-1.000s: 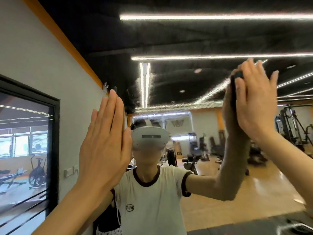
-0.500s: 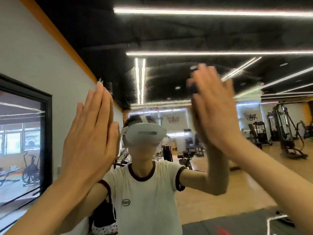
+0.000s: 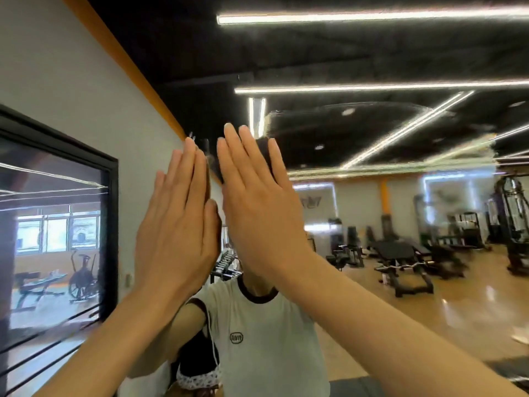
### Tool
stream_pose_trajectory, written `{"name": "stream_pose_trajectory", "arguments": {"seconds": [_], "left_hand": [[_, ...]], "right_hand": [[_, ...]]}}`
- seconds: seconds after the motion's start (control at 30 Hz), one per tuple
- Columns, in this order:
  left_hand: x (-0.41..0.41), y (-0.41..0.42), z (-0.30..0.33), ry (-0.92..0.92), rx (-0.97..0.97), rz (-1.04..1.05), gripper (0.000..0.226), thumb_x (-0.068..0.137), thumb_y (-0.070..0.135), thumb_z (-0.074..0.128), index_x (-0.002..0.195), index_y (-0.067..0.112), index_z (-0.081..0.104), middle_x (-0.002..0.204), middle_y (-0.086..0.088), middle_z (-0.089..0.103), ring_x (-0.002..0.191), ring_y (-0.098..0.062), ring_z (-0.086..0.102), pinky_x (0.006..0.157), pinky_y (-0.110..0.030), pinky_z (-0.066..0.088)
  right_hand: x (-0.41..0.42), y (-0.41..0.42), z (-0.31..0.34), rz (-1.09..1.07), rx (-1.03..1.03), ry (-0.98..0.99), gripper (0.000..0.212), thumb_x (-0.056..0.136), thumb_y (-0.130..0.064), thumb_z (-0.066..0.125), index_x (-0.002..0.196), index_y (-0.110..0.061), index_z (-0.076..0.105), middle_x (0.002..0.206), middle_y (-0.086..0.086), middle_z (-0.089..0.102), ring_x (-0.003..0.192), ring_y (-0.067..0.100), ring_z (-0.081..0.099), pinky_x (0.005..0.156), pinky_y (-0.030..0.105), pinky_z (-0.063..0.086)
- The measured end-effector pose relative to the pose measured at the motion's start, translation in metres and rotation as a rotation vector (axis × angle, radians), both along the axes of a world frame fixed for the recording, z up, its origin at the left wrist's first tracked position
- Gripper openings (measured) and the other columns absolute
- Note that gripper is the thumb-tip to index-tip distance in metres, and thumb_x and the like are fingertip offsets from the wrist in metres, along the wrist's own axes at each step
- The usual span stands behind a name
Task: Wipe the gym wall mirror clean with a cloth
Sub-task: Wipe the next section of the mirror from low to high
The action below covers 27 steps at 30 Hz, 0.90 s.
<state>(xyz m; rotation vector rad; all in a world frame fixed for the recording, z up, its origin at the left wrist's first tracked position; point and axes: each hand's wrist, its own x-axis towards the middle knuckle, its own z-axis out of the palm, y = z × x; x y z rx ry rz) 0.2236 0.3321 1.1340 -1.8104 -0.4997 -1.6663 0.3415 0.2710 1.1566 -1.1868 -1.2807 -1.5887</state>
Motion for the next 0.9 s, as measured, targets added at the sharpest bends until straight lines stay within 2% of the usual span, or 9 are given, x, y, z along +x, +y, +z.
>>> {"name": "stream_pose_trajectory", "arguments": {"seconds": [0.1,0.2,0.3,0.4,0.5,0.57,0.73,0.8,0.9], "left_hand": [[0.0,0.0,0.001,0.004,0.003,0.012,0.061,0.106,0.03,0.023,0.16,0.005,0.012,0.169,-0.01,0.009,0.156,-0.019,0.004,0.125,-0.026,-0.006],[-0.001,0.002,0.001,0.007,0.001,0.005,0.061,0.106,0.03,0.023,0.161,0.007,0.011,0.169,-0.009,0.009,0.156,-0.018,0.003,0.126,-0.027,-0.005],[-0.001,0.003,0.001,0.005,0.0,-0.014,0.061,0.106,0.031,0.024,0.161,0.007,0.011,0.169,-0.008,0.009,0.157,-0.019,0.003,0.126,-0.027,-0.006],[0.0,0.003,0.001,-0.003,0.001,-0.043,0.06,0.107,0.03,0.025,0.16,0.007,0.011,0.169,-0.009,0.008,0.156,-0.019,0.004,0.126,-0.028,-0.003],[0.0,0.001,0.0,-0.014,-0.032,-0.069,0.061,0.108,0.029,0.028,0.161,0.007,0.009,0.169,-0.01,0.005,0.156,-0.014,0.0,0.127,-0.033,0.0],[-0.001,-0.001,-0.001,-0.005,-0.028,-0.035,0.061,0.107,0.027,0.026,0.161,0.004,0.01,0.169,-0.012,0.006,0.157,-0.018,0.001,0.127,-0.034,-0.001],[-0.001,-0.002,0.0,0.001,-0.029,-0.018,0.062,0.105,0.029,0.022,0.161,0.005,0.008,0.169,-0.012,0.007,0.157,-0.022,0.003,0.126,-0.031,-0.006],[-0.001,-0.001,0.0,0.005,-0.029,-0.017,0.062,0.105,0.028,0.023,0.16,0.005,0.008,0.169,-0.013,0.006,0.157,-0.023,0.003,0.126,-0.031,-0.006],[0.0,0.0,-0.001,0.006,-0.031,-0.049,0.063,0.106,0.032,0.024,0.161,0.005,0.008,0.169,-0.012,0.006,0.157,-0.019,0.002,0.127,-0.032,-0.004]], "right_hand": [[0.044,-0.025,-0.006,-0.007,-0.064,-0.001,0.061,0.094,-0.01,0.046,0.154,-0.006,0.032,0.161,0.014,0.031,0.152,0.028,0.021,0.124,0.044,0.002],[0.109,-0.063,-0.024,0.004,0.024,0.327,0.056,0.103,-0.015,0.036,0.157,-0.011,0.024,0.166,0.009,0.02,0.155,0.021,0.009,0.125,0.052,0.003],[0.1,-0.063,-0.029,0.05,0.153,0.512,0.054,0.104,-0.015,0.03,0.157,-0.007,0.025,0.166,0.011,0.02,0.155,0.023,0.009,0.125,0.053,0.001],[0.026,-0.023,-0.011,0.114,0.09,0.278,0.056,0.095,-0.005,0.035,0.151,-0.006,0.033,0.159,0.017,0.034,0.151,0.031,0.026,0.123,0.056,0.013],[-0.016,0.006,-0.002,0.071,-0.006,-0.005,0.056,0.098,-0.022,0.031,0.151,-0.004,0.038,0.158,0.017,0.037,0.149,0.031,0.03,0.123,0.048,0.007],[0.007,-0.002,-0.003,0.056,-0.002,0.011,0.054,0.101,-0.02,0.035,0.152,-0.003,0.036,0.161,0.017,0.031,0.151,0.03,0.022,0.124,0.043,0.001],[0.081,-0.051,-0.02,0.062,0.093,0.394,0.055,0.106,-0.028,0.024,0.156,-0.004,0.03,0.165,0.012,0.022,0.154,0.026,0.01,0.125,0.039,-0.007],[0.057,-0.037,-0.008,0.071,0.135,0.386,0.051,0.107,-0.021,0.029,0.154,-0.004,0.033,0.164,0.013,0.025,0.154,0.027,0.014,0.125,0.044,-0.003],[-0.007,0.001,0.025,0.065,0.131,0.181,0.051,0.104,-0.023,0.026,0.148,-0.005,0.044,0.158,0.014,0.039,0.15,0.029,0.028,0.122,0.047,0.004]]}}
